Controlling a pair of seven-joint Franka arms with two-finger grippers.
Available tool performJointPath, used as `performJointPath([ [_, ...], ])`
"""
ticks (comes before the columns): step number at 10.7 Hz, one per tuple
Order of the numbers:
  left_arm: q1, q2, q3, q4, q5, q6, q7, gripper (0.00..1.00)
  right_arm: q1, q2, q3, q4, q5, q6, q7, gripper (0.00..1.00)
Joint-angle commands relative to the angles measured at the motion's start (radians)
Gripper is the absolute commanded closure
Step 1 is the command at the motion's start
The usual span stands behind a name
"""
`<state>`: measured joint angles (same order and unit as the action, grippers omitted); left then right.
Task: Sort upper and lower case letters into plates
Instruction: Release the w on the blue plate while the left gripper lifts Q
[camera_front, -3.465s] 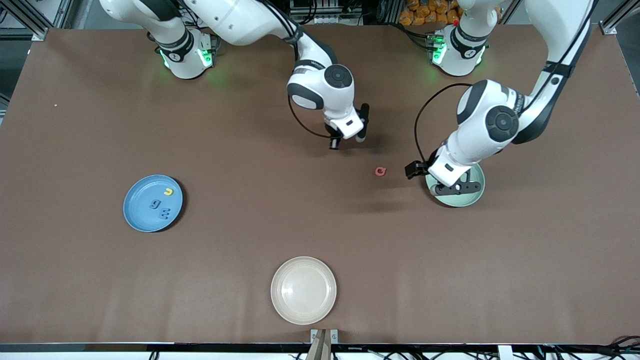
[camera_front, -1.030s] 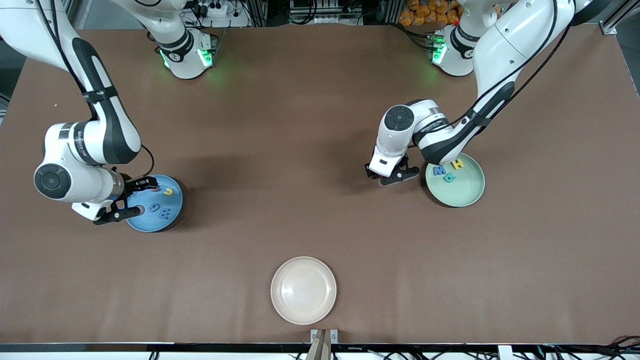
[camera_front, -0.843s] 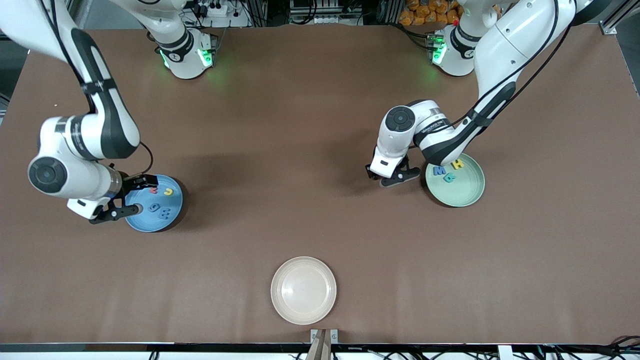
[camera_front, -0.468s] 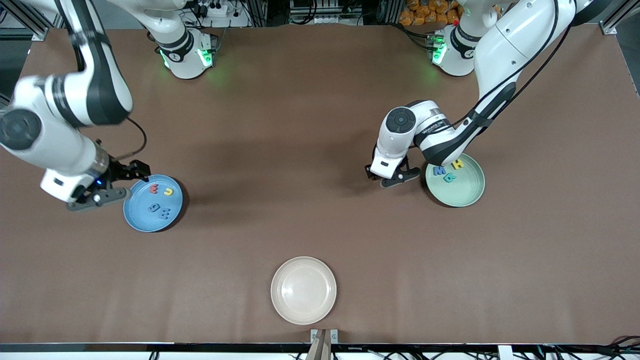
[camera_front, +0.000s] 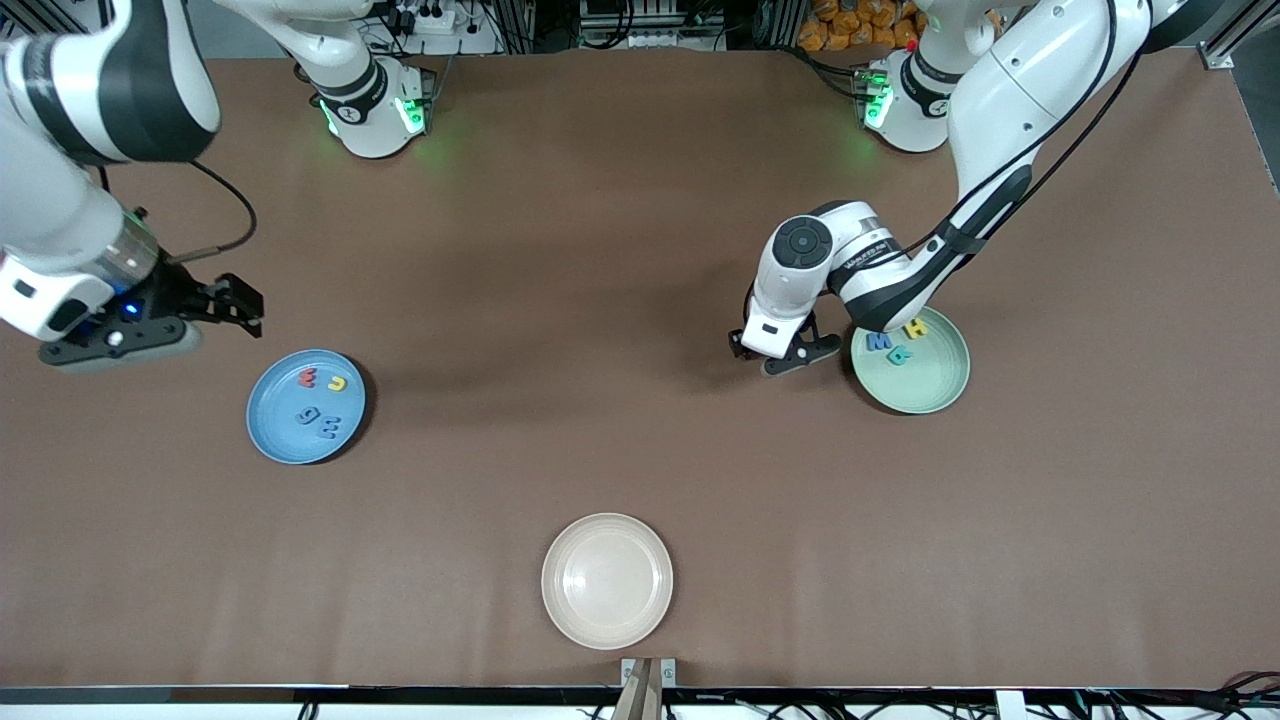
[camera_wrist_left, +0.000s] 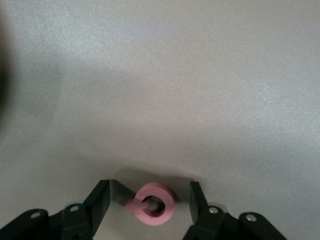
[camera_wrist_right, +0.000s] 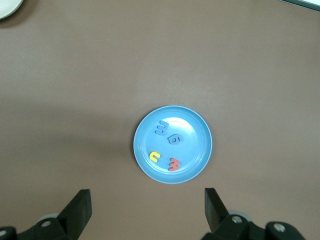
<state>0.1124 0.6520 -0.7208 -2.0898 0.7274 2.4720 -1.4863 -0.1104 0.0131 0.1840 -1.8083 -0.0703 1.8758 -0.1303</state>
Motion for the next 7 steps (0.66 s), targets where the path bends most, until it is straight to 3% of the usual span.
performJointPath([
  [1,-0.004,0.005,-0.002,0.007,-0.036,0.004,-0.012,0.29,0.001,-0.004,-0.006,0.058,0.021,-0.055,0.038,0.0],
  [7,-0.004,0.011,-0.002,0.008,-0.036,0.004,-0.012,0.42,-0.002,0.004,-0.009,0.148,0.021,-0.125,0.038,0.0],
])
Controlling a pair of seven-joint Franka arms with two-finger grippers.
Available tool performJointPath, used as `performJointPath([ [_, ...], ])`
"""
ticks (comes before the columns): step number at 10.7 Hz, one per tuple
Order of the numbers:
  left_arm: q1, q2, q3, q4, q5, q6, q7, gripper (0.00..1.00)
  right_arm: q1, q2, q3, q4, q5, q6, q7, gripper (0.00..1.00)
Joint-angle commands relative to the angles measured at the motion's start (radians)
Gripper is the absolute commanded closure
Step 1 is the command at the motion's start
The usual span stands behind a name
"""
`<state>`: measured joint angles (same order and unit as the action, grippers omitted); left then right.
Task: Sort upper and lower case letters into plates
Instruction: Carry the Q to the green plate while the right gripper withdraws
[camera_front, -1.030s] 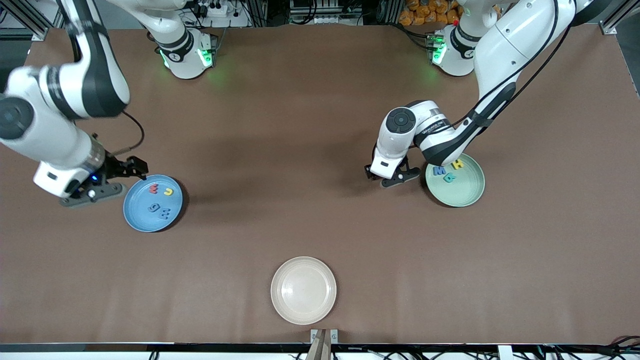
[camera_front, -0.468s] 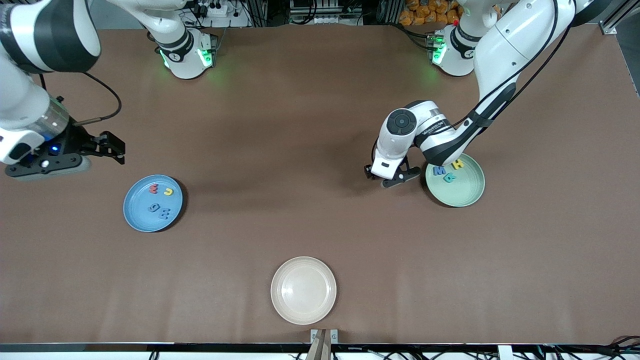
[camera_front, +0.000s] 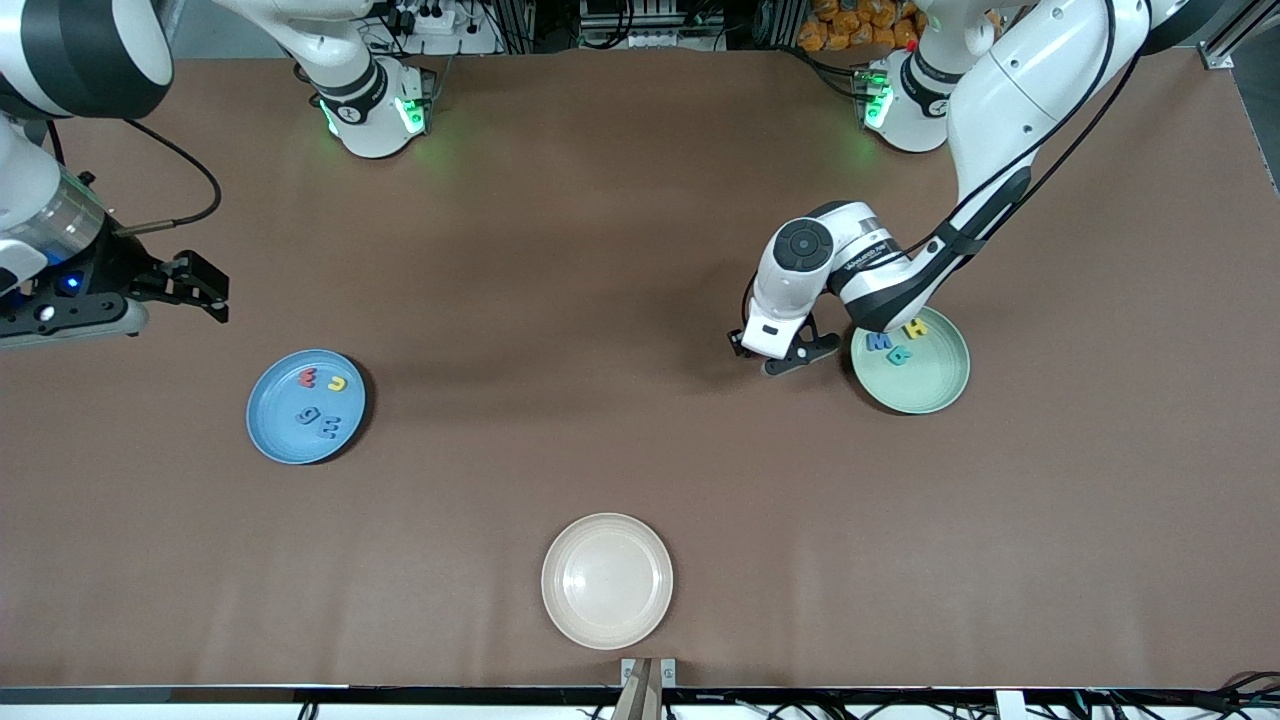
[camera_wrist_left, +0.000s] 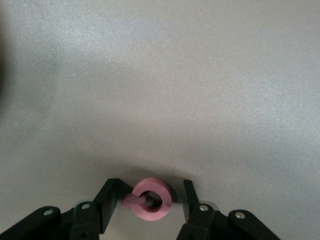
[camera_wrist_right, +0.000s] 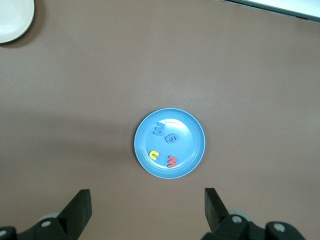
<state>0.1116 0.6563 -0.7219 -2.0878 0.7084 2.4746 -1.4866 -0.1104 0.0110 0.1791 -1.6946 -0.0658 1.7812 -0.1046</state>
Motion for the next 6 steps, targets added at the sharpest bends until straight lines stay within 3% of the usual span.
performJointPath([
  [1,-0.003,0.008,-0.001,0.011,-0.018,0.001,-0.014,0.42,0.0,0.006,-0.013,0.035,0.018,-0.032,0.011,0.0],
  [4,-0.004,0.008,-0.001,0.014,-0.026,0.001,-0.014,0.5,0.066,-0.006,-0.076,0.036,0.021,-0.032,0.011,0.0],
  [6,-0.004,0.008,-0.001,0.014,-0.026,0.0,-0.012,0.6,0.069,-0.02,-0.084,0.036,0.035,-0.042,0.011,0.0],
])
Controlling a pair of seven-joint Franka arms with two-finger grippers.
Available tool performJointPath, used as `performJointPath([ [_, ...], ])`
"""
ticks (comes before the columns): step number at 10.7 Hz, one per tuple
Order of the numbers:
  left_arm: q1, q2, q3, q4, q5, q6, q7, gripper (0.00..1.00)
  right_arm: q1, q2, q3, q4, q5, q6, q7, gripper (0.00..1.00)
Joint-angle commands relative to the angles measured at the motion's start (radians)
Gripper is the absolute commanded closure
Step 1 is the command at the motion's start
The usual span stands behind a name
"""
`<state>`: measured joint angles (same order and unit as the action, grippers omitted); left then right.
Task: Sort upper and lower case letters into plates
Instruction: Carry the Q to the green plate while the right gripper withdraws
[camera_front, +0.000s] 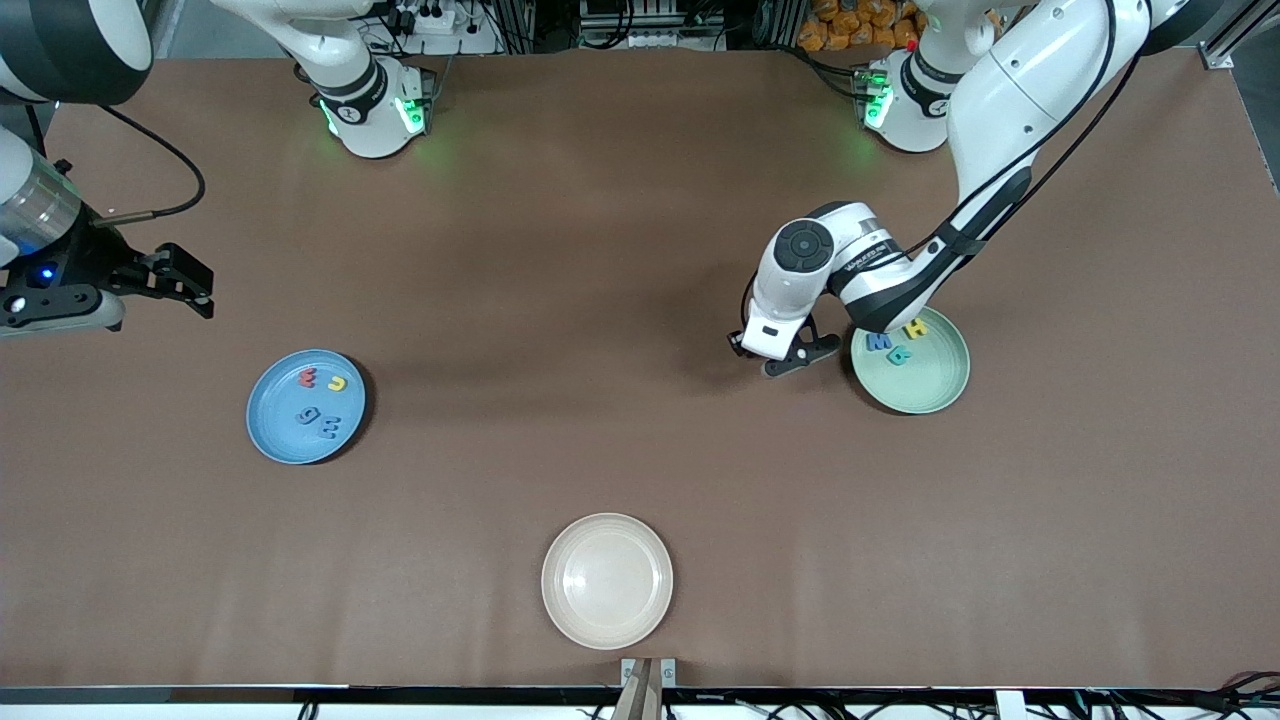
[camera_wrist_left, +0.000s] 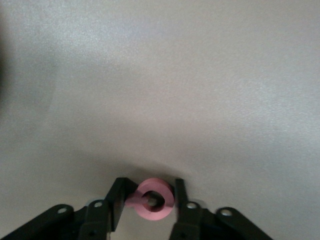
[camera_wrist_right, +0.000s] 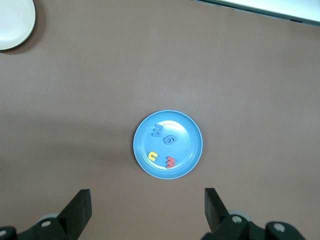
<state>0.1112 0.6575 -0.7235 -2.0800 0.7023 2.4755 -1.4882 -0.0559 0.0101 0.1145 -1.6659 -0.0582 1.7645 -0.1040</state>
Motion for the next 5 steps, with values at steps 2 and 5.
performJointPath([
  [2,-0.002,0.01,0.001,0.008,-0.02,0.0,-0.011,0.65,-0.007,-0.035,-0.019,0.012,0.029,-0.033,0.012,0.0],
  [5,0.002,0.01,0.001,0.021,-0.033,-0.001,-0.004,0.71,-0.042,-0.067,-0.019,0.012,0.035,-0.053,0.013,0.0],
])
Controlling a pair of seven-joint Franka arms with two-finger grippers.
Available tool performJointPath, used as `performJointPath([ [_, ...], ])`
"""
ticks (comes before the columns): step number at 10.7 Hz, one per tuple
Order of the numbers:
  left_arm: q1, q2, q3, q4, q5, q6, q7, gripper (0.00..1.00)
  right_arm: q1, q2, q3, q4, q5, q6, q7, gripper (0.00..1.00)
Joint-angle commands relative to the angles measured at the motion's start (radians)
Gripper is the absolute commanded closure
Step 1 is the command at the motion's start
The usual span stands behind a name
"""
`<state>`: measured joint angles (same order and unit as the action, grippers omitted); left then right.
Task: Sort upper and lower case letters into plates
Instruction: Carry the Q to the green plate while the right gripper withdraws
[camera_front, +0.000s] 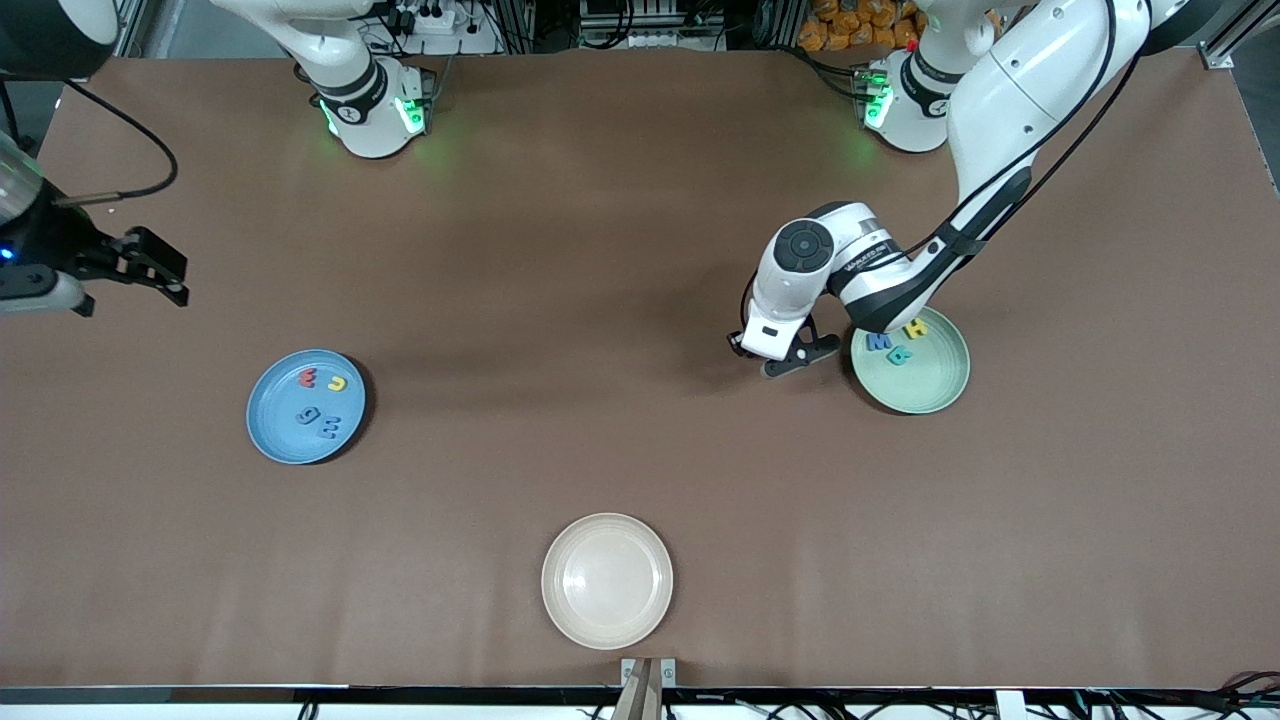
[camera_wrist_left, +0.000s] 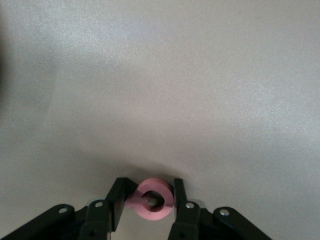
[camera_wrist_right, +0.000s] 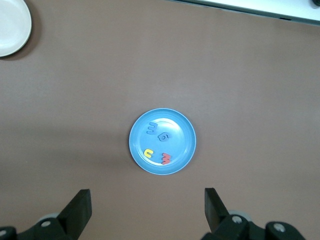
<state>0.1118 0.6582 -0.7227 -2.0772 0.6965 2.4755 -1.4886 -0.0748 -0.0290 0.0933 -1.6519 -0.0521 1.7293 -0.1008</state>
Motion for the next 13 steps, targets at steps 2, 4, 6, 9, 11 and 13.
performJointPath([
  [2,0.003,0.003,0.0,0.026,-0.051,-0.009,0.001,0.72,-0.037,-0.025,0.005,-0.002,0.055,-0.017,0.012,0.0],
  [4,0.003,-0.003,-0.006,0.052,-0.052,-0.061,0.014,0.72,-0.031,-0.025,0.003,0.009,0.055,-0.043,0.038,0.0],
  [6,0.015,-0.003,-0.027,0.106,-0.058,-0.182,0.089,0.72,-0.028,-0.019,0.003,0.014,0.058,-0.06,0.039,0.0],
  [9,0.09,-0.043,-0.03,0.108,-0.156,-0.217,0.328,0.72,-0.042,-0.012,0.0,0.04,0.119,-0.062,0.081,0.0],
  [11,0.106,-0.061,-0.029,0.109,-0.157,-0.257,0.399,0.72,-0.04,-0.002,0.0,0.041,0.121,-0.076,0.108,0.0],
  [13,0.176,-0.068,-0.03,0.108,-0.157,-0.294,0.54,0.72,-0.045,0.004,0.005,0.04,0.118,-0.079,0.116,0.0],
])
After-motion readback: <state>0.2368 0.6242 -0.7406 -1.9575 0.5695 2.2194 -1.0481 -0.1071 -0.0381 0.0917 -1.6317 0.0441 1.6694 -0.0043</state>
